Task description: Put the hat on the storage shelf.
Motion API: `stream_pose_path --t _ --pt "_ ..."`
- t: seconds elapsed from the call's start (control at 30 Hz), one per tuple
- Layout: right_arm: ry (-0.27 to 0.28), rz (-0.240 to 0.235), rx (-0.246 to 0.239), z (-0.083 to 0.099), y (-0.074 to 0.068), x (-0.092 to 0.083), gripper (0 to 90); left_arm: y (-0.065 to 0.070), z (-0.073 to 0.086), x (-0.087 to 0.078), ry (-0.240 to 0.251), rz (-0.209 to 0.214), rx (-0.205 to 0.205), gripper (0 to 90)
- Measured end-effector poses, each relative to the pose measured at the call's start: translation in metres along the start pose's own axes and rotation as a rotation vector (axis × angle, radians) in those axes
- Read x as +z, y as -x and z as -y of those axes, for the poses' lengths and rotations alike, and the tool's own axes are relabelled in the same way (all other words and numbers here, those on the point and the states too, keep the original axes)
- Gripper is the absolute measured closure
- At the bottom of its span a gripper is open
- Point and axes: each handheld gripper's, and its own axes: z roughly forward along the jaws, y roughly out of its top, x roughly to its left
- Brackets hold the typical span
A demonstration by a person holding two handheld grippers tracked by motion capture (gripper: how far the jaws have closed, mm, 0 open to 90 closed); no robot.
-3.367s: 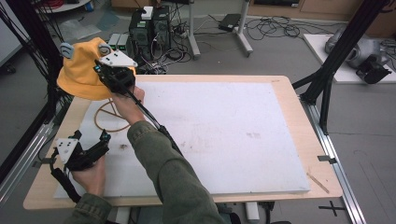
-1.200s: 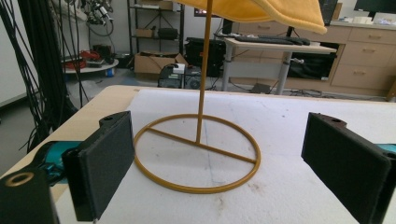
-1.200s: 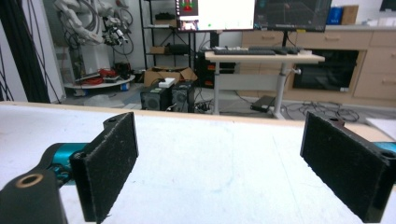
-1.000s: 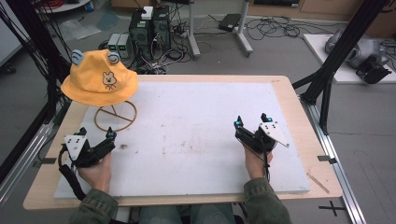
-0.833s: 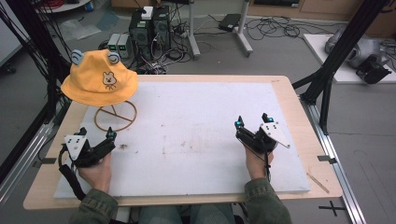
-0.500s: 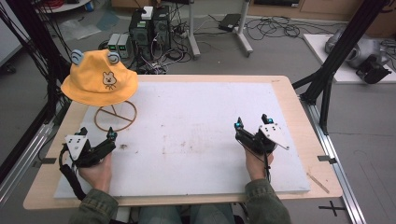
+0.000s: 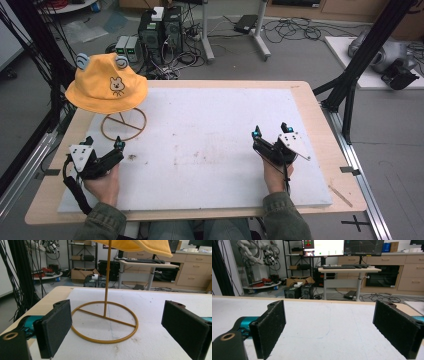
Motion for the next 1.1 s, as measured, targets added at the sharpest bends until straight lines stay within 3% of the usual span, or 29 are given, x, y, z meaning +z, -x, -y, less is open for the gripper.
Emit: stream_pose_path --t 0.63,1.1 --pt "-0.013 0.022 0.050 0.0010 0.0074 0.0017 10.9 0.0013 -0.0005 0.0009 0.000 0.003 0.013 10.0" --pt "-0.038 0.012 0.035 0.0033 0.0054 0.0054 10.9 0.0022 -0.0001 0.0012 -0.014 0.018 0.019 10.0"
